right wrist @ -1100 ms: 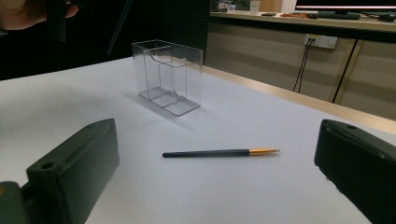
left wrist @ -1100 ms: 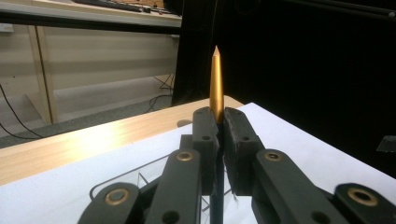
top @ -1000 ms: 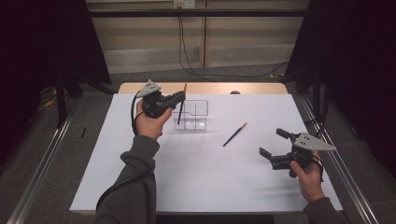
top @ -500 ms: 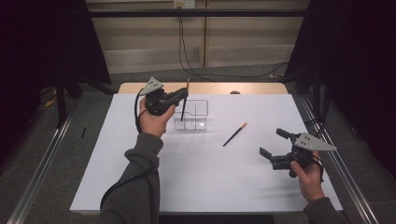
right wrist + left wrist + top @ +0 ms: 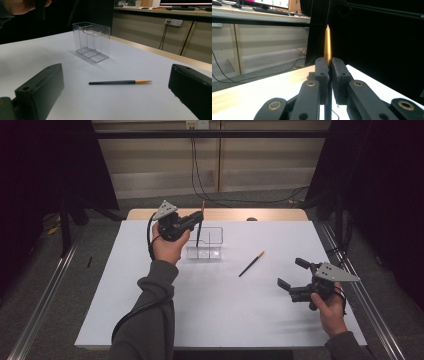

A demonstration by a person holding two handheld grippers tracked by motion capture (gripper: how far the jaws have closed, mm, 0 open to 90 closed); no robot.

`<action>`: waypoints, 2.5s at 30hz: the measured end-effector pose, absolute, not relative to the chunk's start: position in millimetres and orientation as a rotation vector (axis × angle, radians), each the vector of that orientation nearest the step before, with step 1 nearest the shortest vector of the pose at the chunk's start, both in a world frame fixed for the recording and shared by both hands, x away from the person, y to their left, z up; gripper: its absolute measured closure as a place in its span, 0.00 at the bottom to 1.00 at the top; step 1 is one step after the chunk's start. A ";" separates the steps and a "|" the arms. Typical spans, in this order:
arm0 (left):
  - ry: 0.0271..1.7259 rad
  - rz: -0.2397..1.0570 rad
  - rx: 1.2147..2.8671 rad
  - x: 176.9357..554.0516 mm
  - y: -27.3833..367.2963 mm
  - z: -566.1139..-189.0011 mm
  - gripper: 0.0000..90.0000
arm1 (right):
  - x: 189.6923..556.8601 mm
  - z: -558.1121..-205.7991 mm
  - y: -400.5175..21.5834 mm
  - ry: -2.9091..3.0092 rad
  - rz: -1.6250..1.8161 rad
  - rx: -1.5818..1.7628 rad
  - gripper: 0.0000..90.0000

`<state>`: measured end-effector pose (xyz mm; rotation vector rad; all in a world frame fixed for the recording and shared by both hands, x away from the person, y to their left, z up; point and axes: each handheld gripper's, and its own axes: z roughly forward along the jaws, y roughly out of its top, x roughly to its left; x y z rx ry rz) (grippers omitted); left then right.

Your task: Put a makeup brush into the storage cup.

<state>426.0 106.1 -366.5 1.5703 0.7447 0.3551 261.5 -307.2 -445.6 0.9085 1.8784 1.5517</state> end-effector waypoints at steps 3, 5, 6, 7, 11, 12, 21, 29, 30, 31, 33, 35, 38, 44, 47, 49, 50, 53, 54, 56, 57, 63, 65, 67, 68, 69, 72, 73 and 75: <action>0.745 0.362 1.579 427.4 105.0 -365.9 0.93 | 261.4 -445.3 -307.5 1.870 1.552 0.914 0.00; 0.742 0.363 1.575 428.4 104.2 -366.2 0.93 | 261.3 -445.3 -307.7 1.866 1.557 0.917 0.00; 0.740 0.355 1.575 428.9 103.7 -366.6 0.93 | 261.4 -444.9 -308.5 1.863 1.554 0.916 0.00; 0.750 0.366 1.568 429.4 102.7 -366.9 0.93 | 261.4 -444.8 -308.7 1.861 1.557 0.914 0.00; 0.756 0.360 1.559 431.0 100.4 -367.4 0.93 | 261.4 -444.8 -309.7 1.863 1.553 0.914 0.00; 0.753 0.359 1.565 431.6 99.7 -367.5 0.93 | 261.3 -444.8 -309.6 1.863 1.554 0.915 0.00; 0.739 0.360 1.566 436.2 94.2 -365.3 0.93 | 261.4 -445.3 -308.6 1.865 1.556 0.918 0.00; 0.731 0.362 1.581 439.5 88.1 -366.1 0.93 | 261.6 -445.2 -309.4 1.857 1.558 0.921 0.00; 0.740 0.345 1.556 439.6 85.5 -366.6 0.93 | 261.6 -445.3 -309.7 1.857 1.555 0.919 0.00; 0.740 0.356 1.557 439.9 84.4 -366.7 0.93 | 261.7 -445.4 -310.0 1.855 1.559 0.919 0.00; 0.730 0.353 1.574 440.6 84.1 -366.9 0.93 | 261.7 -445.6 -310.2 1.856 1.558 0.920 0.00; 0.732 0.355 1.572 441.4 82.5 -367.2 0.93 | 261.6 -445.7 -310.6 1.860 1.558 0.919 0.00; 0.739 0.348 1.549 442.1 78.7 -367.5 0.93 | 261.7 -445.6 -310.2 1.857 1.561 0.920 0.00; 0.725 0.330 1.560 444.5 75.3 -368.2 0.93 | 261.5 -446.1 -310.4 1.864 1.557 0.926 0.00; 0.728 0.347 1.562 445.5 73.5 -368.4 0.93 | 261.6 -446.3 -310.6 1.861 1.558 0.927 0.00; 0.726 0.340 1.557 446.2 72.2 -368.2 0.93 | 261.5 -446.2 -310.8 1.861 1.557 0.931 0.00; 0.726 0.339 1.555 446.4 71.6 -368.2 0.93 | 261.6 -446.2 -310.9 1.860 1.557 0.930 0.00; 0.731 0.339 1.551 447.0 69.5 -369.1 0.93 | 261.6 -446.2 -311.1 1.856 1.566 0.932 0.00; 0.729 0.337 1.552 447.2 69.4 -369.5 0.93 | 261.6 -446.0 -311.1 1.856 1.565 0.930 0.00; 0.734 0.340 1.544 447.6 68.2 -370.5 0.93 | 261.6 -445.9 -311.1 1.856 1.563 0.929 0.00; 0.732 0.333 1.542 448.1 68.1 -371.0 0.93 | 261.6 -445.9 -311.0 1.856 1.563 0.928 0.00; 0.733 0.339 1.547 449.9 66.1 -373.6 0.93 | 261.8 -446.0 -311.3 1.854 1.567 0.925 0.00; 0.734 0.345 1.552 450.7 65.3 -374.9 0.93 | 261.9 -445.8 -311.6 1.852 1.568 0.925 0.00; 0.735 0.348 1.560 451.7 65.2 -375.9 0.93 | 261.8 -445.9 -311.6 1.851 1.567 0.928 0.00; 0.735 0.344 1.554 452.2 64.4 -376.4 0.93 | 261.8 -446.0 -311.6 1.851 1.567 0.930 0.00; 0.733 0.344 1.557 452.8 64.3 -376.9 0.93 | 261.9 -446.1 -311.6 1.851 1.569 0.927 0.00; 0.737 0.348 1.559 454.0 62.8 -378.4 0.93 | 262.1 -446.0 -312.5 1.852 1.563 0.923 0.00; 0.739 0.347 1.556 454.5 62.1 -379.0 0.93 | 262.3 -446.1 -312.8 1.850 1.566 0.919 0.00; 0.737 0.346 1.560 455.3 62.0 -379.7 0.93 | 262.0 -446.1 -313.0 1.847 1.567 0.930 0.00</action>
